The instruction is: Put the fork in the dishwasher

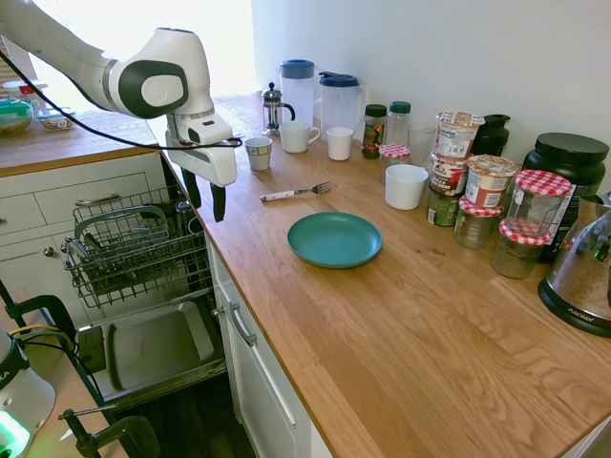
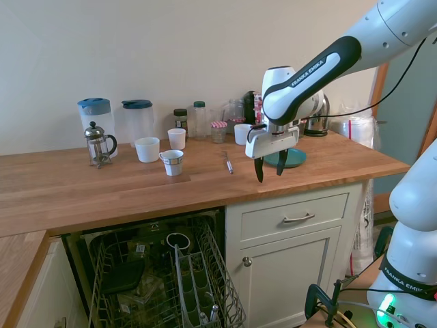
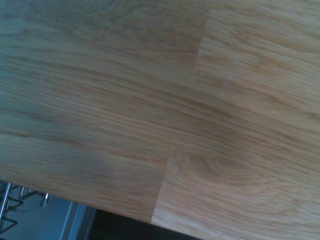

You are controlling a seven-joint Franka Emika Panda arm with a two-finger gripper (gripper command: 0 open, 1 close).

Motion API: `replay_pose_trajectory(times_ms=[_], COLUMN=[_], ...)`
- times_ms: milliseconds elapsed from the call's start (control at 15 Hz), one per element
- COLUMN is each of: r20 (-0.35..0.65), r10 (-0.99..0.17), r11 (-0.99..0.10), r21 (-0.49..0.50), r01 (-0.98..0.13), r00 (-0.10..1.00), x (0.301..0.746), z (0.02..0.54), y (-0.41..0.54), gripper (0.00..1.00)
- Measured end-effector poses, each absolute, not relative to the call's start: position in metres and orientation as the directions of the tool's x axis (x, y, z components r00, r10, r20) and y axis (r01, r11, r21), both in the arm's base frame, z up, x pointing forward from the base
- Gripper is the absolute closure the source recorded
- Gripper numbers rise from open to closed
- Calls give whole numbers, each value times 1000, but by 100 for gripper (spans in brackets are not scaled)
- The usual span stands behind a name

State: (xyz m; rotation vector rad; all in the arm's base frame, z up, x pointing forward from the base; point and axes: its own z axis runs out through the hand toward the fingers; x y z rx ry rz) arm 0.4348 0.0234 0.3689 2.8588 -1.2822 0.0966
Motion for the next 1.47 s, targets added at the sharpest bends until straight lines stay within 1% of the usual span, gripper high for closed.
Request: replay_pose_trajectory(times_ms=[400,733,933,1067,1333,1467], r20=[71,85,126,133,168,167], r10=[-774,-809,-843,-863,-898,-919], r11=[-633,-587,-536,-503,-435,-387], r21=[-49,-94,-133,-161,-190,-197], r01=[-773,-804,-834,-849,-880,-901], r00=[629,581,522,487,407,358], x=[455,480,500,516,555,572], z=[358,368,372,370,366,360], y=[29,46,52,54,48,45], gripper=[0,0,0,0,0,0])
